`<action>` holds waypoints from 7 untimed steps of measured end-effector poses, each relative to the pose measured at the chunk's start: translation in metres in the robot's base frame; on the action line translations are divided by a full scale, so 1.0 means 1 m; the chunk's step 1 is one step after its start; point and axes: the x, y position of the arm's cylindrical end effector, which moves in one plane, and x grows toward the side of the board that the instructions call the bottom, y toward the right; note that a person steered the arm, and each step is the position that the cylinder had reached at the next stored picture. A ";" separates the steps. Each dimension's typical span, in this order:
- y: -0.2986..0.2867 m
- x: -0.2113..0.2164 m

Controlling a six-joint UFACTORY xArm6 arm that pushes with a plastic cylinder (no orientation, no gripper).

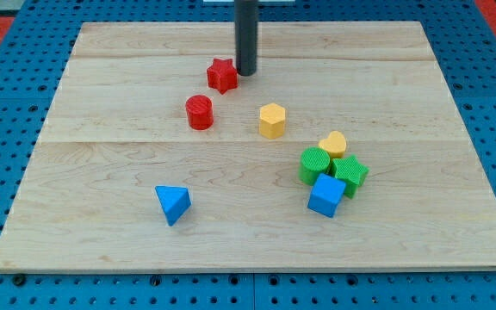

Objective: Slide a group of blocks left a bit

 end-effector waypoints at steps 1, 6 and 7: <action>-0.073 0.015; -0.006 0.031; 0.066 0.074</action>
